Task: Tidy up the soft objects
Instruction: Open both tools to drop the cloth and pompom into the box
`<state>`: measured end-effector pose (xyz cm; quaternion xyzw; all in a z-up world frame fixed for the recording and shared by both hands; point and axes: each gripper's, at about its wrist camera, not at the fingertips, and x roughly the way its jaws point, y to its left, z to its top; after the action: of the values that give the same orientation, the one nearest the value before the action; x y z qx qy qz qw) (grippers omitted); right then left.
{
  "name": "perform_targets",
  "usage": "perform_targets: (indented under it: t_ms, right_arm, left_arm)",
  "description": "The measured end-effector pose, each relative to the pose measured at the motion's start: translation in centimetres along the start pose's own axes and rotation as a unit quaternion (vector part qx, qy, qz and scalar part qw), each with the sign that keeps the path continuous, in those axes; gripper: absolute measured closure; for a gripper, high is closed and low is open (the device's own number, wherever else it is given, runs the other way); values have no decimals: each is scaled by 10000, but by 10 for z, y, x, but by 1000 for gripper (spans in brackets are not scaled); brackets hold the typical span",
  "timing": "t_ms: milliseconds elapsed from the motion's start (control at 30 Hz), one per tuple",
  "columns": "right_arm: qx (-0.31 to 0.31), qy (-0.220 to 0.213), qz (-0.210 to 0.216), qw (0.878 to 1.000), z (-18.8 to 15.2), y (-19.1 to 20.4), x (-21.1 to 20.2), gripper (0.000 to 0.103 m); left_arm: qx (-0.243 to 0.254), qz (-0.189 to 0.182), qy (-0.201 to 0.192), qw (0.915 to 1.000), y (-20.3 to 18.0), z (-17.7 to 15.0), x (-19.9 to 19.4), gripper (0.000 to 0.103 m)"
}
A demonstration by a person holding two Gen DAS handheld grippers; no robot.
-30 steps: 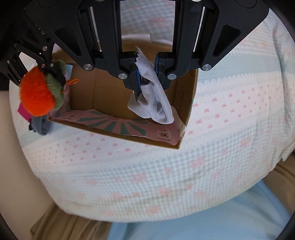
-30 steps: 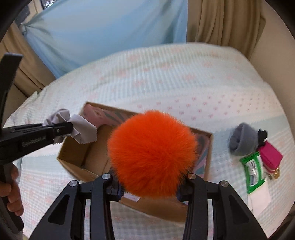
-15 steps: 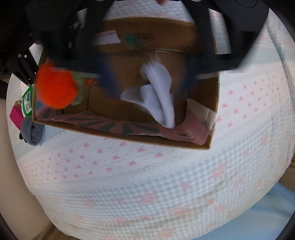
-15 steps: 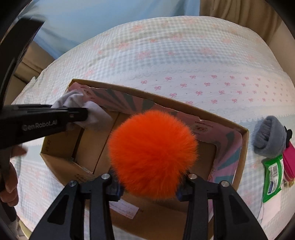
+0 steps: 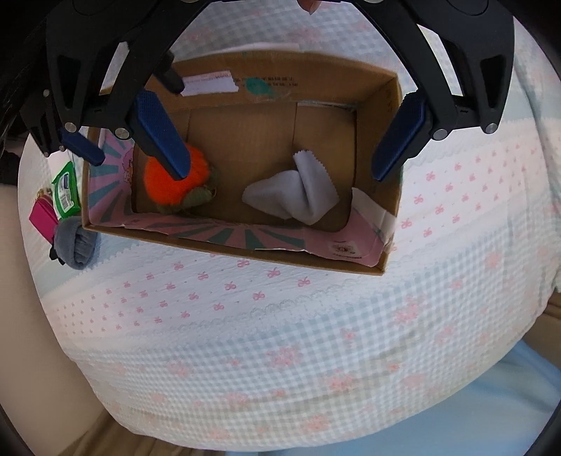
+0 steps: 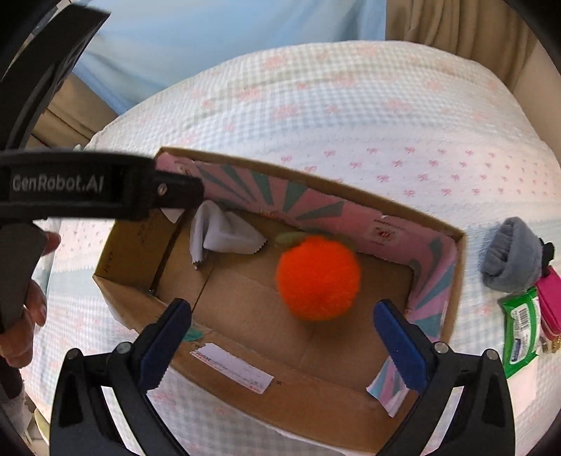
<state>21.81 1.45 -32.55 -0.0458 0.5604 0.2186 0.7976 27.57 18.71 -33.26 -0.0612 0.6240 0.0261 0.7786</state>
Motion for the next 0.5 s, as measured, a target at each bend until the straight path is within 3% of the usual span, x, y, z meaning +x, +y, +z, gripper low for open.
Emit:
perform_targets:
  t_ms: [300, 500]
  right_arm:
    - [-166, -297, -139, 9993, -7, 11, -48, 0]
    - [-185, -737, -163, 9970, -20, 20, -100, 0]
  left_arm:
    - [-128, 109, -399, 9991, 2, -26, -54, 0]
    - [-192, 217, -916, 9954, 2, -59, -112, 0]
